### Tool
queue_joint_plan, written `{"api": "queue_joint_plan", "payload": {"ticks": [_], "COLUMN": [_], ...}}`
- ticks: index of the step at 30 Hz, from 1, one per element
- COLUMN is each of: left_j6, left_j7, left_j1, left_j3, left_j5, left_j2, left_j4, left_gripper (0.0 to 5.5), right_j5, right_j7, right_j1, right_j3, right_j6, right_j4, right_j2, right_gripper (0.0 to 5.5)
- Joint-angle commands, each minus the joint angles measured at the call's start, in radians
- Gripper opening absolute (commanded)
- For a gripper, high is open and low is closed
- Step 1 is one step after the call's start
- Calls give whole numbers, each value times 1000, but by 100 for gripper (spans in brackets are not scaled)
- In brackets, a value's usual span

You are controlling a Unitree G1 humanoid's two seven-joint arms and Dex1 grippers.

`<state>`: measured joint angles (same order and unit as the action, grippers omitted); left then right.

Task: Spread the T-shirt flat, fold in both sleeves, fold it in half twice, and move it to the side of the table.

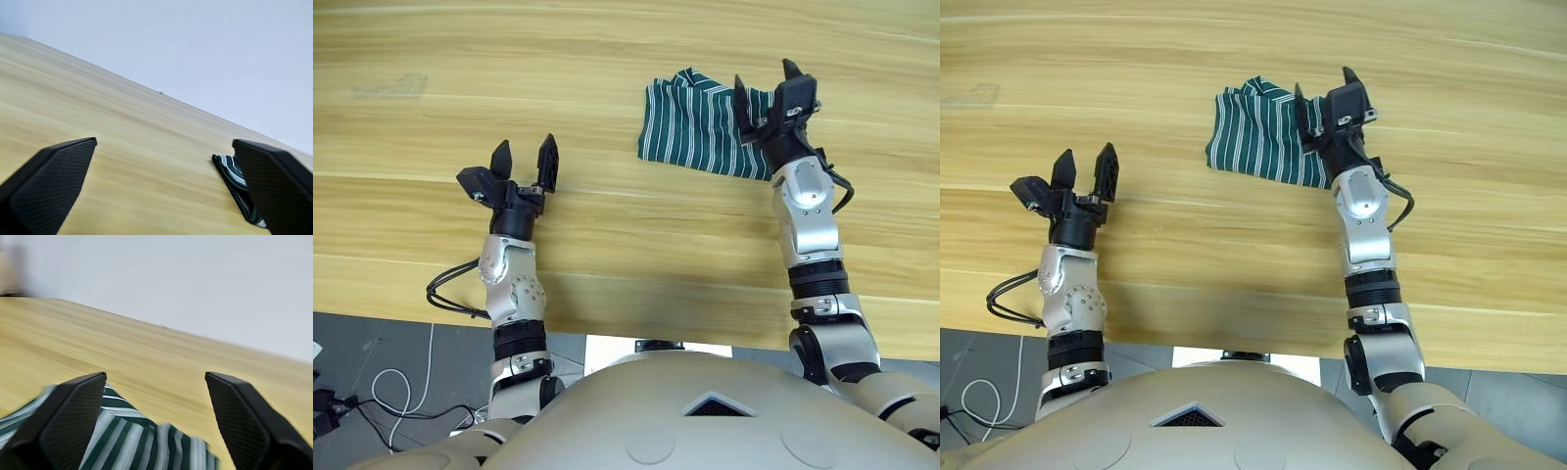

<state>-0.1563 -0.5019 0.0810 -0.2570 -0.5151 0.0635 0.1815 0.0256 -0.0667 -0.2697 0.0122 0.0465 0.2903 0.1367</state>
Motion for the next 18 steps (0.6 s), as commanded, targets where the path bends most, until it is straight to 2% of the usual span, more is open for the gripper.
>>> {"api": "queue_joint_plan", "payload": {"ticks": [1,4,8,13,18], "left_j6": [7,8,-3,-16,-12], "left_j7": [35,68,70,65,62], "left_j1": [20,-1,-56,-80,-65], "left_j3": [10,11,60,69,66], "left_j5": [7,6,44,59,47], "left_j2": [-40,-74,-106,-112,-113], "left_j4": [-3,5,40,91,67], "left_gripper": [539,539,539,539,539], "right_j5": [-12,-78,-197,-216,-135], "right_j7": [-60,-150,-133,-123,-102], "right_j1": [59,27,-130,-212,-357], "right_j3": [59,180,250,244,124], "right_j6": [-81,-79,-7,85,130], "right_j4": [-120,-82,235,420,738], "right_j2": [0,4,4,-25,-53], "right_gripper": [374,374,374,374,374]}}
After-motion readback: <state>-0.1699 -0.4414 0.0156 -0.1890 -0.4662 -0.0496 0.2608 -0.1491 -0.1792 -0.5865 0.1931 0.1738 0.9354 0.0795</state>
